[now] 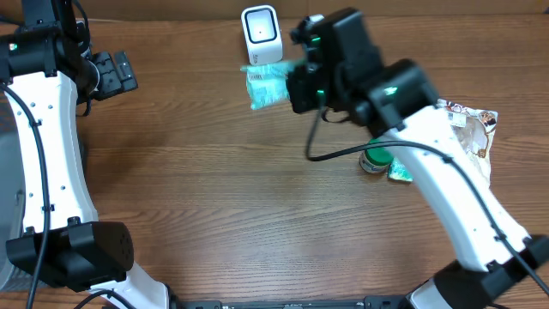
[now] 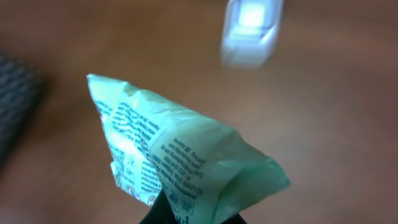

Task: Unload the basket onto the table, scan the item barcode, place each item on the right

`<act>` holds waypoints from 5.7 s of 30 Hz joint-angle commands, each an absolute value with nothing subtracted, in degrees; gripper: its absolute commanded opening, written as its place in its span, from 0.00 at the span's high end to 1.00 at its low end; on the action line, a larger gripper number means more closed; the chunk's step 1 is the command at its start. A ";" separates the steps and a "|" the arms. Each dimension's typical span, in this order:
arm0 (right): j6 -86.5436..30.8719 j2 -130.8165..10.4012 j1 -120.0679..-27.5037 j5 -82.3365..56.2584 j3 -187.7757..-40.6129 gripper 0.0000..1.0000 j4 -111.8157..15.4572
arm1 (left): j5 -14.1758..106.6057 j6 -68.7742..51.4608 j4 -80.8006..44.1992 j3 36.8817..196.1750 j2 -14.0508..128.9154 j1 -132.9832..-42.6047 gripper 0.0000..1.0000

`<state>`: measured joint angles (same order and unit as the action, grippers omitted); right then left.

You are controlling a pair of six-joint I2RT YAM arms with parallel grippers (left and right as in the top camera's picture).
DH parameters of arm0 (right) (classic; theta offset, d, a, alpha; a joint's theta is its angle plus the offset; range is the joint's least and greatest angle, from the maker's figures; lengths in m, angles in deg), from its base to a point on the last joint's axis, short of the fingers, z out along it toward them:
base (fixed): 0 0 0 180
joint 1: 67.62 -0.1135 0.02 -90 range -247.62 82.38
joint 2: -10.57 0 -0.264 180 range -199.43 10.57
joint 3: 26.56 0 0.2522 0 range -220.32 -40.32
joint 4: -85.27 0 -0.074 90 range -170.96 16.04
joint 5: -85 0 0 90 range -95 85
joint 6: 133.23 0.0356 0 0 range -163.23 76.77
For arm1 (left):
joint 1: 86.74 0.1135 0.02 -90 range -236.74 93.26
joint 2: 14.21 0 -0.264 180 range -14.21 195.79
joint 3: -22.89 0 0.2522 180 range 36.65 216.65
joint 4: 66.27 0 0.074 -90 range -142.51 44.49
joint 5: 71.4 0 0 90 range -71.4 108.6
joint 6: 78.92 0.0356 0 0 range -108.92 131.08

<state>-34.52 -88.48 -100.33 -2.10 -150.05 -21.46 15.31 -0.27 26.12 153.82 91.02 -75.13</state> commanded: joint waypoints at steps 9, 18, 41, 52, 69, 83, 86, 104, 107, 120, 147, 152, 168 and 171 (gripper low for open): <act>-72.23 -107.67 -101.66 29.51 -148.26 0.96 -59.25 | 15.03 1.02 26.15 154.60 89.59 -75.15 0.00; -97.06 -118.58 -100.55 29.02 -148.26 0.96 -89.54 | 15.03 1.02 26.15 154.60 89.59 -75.15 0.00; -108.27 -132.02 -96.79 24.41 -148.80 0.96 -111.29 | 15.03 1.02 26.12 154.60 89.59 -75.15 0.01; -111.57 -128.81 -97.73 25.59 -148.80 0.96 -110.29 | 15.03 1.02 26.15 154.60 89.59 -75.15 0.01; -68.91 -97.33 -97.53 22.66 -148.80 0.96 -59.95 | 15.03 1.02 26.12 154.60 89.59 -75.15 0.00; -45.56 -86.69 -76.07 -13.68 -145.90 0.96 -3.69 | 15.03 1.02 26.15 154.60 89.59 -75.15 0.00; -45.54 -87.61 -71.22 -13.71 -143.17 0.96 -2.44 | 15.03 1.02 26.15 154.60 89.59 -75.15 0.01; -39.53 -87.54 -48.57 -15.85 -126.20 0.51 -10.27 | 15.03 1.02 26.15 154.60 89.59 -75.15 0.01; -38.76 -87.04 -48.38 -18.03 -127.52 0.45 -9.26 | 15.03 1.02 26.12 154.60 89.59 -75.15 0.00; -40.12 -70.34 -54.82 -29.07 -136.54 0.26 -1.09 | 15.03 1.02 26.15 154.60 89.59 -75.15 0.00; -40.73 -50.86 -63.17 -28.90 -136.39 0.00 -0.67 | 15.03 1.02 26.15 154.60 89.59 -75.15 0.01; -43.33 -48.87 -63.20 -28.87 -133.88 0.00 -3.03 | 15.05 1.02 26.15 154.60 89.59 -75.15 0.01; -43.90 -16.99 -74.69 -14.41 -80.83 0.00 -58.42 | 15.03 1.02 26.15 154.60 89.59 -75.15 0.00; -43.90 -10.23 -74.69 -14.41 -69.81 0.00 -68.15 | 15.03 1.02 26.15 154.60 89.59 -75.15 0.00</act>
